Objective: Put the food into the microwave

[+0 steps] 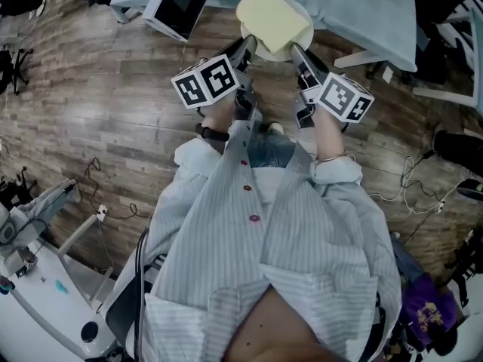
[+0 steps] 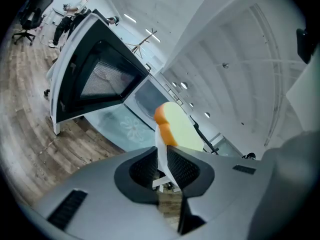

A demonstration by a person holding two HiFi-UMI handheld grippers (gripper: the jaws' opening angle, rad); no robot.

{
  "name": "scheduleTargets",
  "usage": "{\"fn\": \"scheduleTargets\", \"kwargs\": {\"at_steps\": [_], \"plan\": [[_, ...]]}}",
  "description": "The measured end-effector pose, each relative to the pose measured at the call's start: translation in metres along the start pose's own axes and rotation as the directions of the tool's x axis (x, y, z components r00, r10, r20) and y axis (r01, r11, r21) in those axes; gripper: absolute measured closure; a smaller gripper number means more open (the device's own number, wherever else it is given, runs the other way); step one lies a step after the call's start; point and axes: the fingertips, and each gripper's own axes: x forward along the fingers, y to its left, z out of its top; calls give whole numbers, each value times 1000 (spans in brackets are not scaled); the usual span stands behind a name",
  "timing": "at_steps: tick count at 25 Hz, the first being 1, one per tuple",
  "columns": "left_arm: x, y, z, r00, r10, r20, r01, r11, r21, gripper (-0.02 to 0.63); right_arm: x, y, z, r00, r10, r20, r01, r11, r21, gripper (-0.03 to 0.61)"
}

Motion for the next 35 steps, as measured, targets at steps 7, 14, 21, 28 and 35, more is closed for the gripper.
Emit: {"fn": "scheduleTargets", "kwargs": {"at_steps": [7,14,21,28,35], "plan": [[31,11,33,999,-36,-27,37,999,30,557,33,-6,23,999,-23,47,22,1000,16,499],[46,20,37,996,-54,-66,57,998,40,557,44,-14,24,996,-61,71,59,998,38,499],[67,25,46,996,-38,-80,41,999,36,557,61,-28,37,996,-68,56,65,996,56,499],[104,31,73,998,-23,-54,24,1000,15,557,93,-43,70,998,-53,31,52,998,45,499],[153,43,96,999,2,-46,-3,1000,-17,557,131,-71,103,998,-56,-12,56,997,46,499]]}}
